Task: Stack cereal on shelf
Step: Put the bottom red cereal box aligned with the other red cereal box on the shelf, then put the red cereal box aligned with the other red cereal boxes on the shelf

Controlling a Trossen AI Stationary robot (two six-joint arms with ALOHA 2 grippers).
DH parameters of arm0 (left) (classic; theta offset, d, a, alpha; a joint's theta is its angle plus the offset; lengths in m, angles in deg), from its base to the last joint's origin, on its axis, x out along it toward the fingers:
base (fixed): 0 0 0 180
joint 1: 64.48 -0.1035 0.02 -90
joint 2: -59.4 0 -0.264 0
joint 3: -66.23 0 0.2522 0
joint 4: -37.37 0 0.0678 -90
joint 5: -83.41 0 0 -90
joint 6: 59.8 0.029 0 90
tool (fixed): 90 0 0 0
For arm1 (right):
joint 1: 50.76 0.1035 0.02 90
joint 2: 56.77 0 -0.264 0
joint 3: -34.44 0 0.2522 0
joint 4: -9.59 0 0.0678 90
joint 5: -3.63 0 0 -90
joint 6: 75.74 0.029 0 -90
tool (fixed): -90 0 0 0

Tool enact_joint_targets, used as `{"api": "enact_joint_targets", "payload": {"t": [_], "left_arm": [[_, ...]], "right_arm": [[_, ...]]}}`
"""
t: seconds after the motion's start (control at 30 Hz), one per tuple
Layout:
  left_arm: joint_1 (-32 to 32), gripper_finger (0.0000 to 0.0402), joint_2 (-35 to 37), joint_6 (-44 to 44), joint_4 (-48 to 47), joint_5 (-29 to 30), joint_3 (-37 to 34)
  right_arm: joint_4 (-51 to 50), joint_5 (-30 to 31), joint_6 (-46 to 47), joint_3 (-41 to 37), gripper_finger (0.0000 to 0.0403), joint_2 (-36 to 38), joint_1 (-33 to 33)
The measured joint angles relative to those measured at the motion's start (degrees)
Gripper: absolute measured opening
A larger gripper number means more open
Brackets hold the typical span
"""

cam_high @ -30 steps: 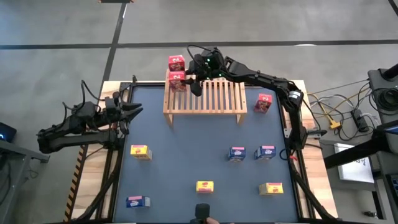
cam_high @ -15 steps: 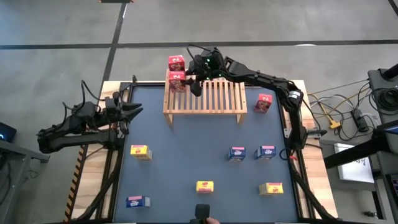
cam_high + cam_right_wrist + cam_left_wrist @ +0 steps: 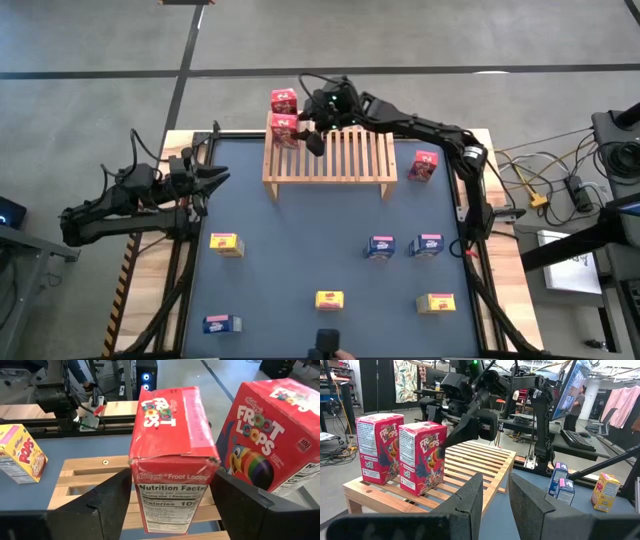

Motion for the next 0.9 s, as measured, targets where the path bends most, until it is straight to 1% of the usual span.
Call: {"api": "enact_joint_targets", "payload": {"t": [0.17,0.3,0.53,0.67,0.77,0.9], "left_arm": [[0.0,0.0076,0.0,0.0,0.0,0.0,0.0],[0.0,0.0076,0.0,0.0,0.0,0.0,0.0],[0.0,0.0076,0.0,-0.2,0.0,0.0,0.0],[0.0,0.0076,0.0,-0.2,-0.1,0.0,0.0],[0.0,0.0076,0.0,-0.2,-0.1,0.0,0.0],[0.0,0.0076,0.0,-0.8,-0.1,0.0,0.0]], "right_arm": [[-3.4,0.6,-1.0,0.0,0.0267,1.7,0.0],[-6.5,1.9,-2.2,0.0,0.0266,4.1,0.0],[-16.4,7.5,-6.8,0.0,0.0267,9.3,-0.4],[-21.9,7.9,-7.6,-0.4,0.0267,13.9,-1.8],[-23.2,8.0,-7.7,-3.0,0.0266,18.1,-3.0],[-23.3,7.9,-7.1,-10.7,0.0260,25.4,-5.3]]}}
